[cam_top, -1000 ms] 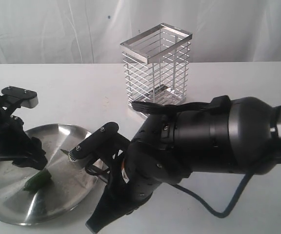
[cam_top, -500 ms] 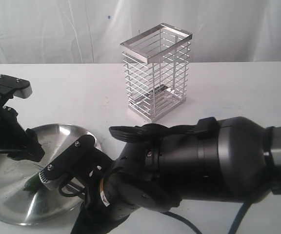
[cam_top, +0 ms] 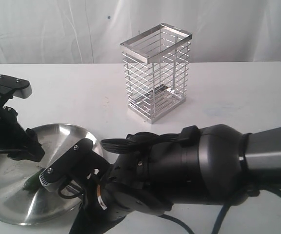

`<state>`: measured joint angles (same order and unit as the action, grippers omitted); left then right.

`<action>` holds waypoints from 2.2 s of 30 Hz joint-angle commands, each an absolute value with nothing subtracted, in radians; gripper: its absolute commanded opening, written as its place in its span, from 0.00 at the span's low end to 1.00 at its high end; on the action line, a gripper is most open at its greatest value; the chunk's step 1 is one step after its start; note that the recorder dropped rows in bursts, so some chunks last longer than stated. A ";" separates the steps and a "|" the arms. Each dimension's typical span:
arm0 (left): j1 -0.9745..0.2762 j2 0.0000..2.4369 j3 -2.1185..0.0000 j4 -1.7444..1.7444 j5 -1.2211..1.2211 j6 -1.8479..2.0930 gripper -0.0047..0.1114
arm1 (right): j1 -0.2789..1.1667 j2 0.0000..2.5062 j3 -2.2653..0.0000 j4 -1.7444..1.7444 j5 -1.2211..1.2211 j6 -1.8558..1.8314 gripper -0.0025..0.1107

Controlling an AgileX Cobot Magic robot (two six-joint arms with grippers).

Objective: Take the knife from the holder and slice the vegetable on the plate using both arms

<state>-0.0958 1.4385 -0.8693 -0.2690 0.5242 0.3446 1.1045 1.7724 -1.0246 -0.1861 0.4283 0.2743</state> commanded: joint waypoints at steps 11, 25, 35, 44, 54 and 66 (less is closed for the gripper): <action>-0.101 1.427 -0.822 -0.313 0.504 0.336 0.61 | 1.106 1.773 -1.026 -0.239 0.386 0.335 0.02; -0.101 1.427 -0.812 -0.325 0.487 0.328 0.61 | 1.106 1.813 -1.028 -0.236 0.372 0.335 0.02; -0.101 1.427 -0.812 -0.329 0.458 0.327 0.54 | 1.106 1.817 -1.028 -0.236 0.372 0.335 0.02; -0.101 1.444 -0.812 -0.329 0.386 0.286 0.04 | 1.106 1.817 -1.028 -0.236 0.380 0.337 0.02; -0.101 1.494 -0.812 -0.369 0.382 0.286 0.04 | 1.106 1.817 -1.028 -0.226 0.386 0.337 0.02; -0.103 1.496 -0.812 -0.418 0.426 0.295 0.04 | 1.106 1.817 -1.028 -0.226 0.386 0.337 0.02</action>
